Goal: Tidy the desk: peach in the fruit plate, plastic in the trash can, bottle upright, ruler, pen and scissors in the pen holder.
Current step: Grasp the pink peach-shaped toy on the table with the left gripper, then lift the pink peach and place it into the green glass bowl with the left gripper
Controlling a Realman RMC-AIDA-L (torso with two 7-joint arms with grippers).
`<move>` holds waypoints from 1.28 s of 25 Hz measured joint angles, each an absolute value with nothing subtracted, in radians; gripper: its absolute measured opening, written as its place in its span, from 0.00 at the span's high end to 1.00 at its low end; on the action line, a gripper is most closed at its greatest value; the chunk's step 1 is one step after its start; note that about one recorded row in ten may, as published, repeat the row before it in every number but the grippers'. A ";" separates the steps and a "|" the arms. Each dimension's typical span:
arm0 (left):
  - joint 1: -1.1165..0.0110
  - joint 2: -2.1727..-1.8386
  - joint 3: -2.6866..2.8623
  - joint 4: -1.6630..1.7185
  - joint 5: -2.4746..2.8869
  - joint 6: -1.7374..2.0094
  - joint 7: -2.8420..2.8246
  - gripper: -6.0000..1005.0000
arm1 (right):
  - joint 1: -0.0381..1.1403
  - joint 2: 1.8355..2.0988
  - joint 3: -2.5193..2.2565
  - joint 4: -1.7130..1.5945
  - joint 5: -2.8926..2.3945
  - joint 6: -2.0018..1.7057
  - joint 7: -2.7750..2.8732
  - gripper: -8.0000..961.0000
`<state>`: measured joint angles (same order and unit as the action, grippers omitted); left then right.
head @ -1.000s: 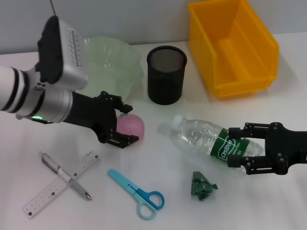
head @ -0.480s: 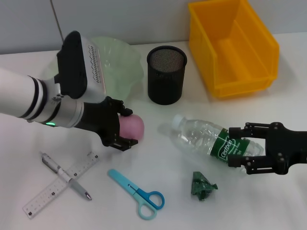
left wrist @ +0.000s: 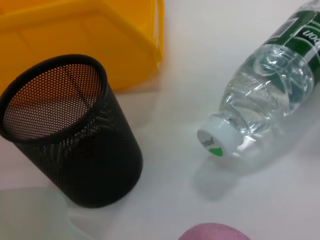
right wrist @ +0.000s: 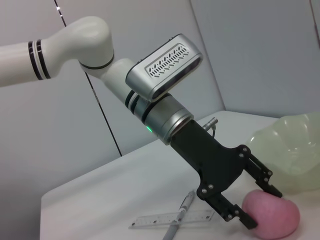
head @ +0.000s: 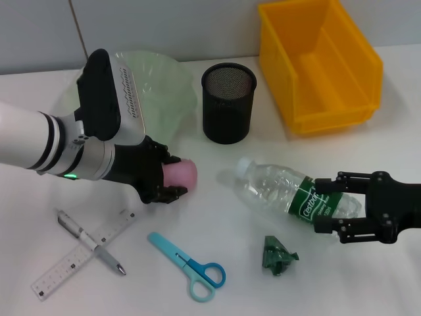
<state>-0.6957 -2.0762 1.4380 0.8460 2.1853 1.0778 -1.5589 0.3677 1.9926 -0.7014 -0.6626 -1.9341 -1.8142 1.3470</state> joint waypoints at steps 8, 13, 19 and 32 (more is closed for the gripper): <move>-0.613 -2.070 1.425 0.960 2.071 1.191 -1.570 0.52 | 0.367 1.993 -0.711 -0.661 -1.935 -1.815 1.348 0.18; -0.537 -2.067 1.307 1.054 1.889 1.296 -1.550 0.59 | 0.368 1.993 -0.714 -0.661 -1.936 -1.816 1.348 0.18; -0.520 -2.074 1.263 0.969 1.681 1.043 -1.523 0.64 | 0.373 1.994 -0.714 -0.661 -1.942 -1.816 1.348 0.18; -0.645 -2.078 1.443 0.687 1.550 0.447 -1.489 0.73 | 0.379 1.998 -0.707 -0.665 -1.957 -1.847 1.358 0.18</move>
<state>-0.6453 -2.0783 1.4432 0.6870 1.5503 0.4474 -1.4893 0.3787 1.9984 -0.7066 -0.6650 -1.9574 -1.8471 1.3584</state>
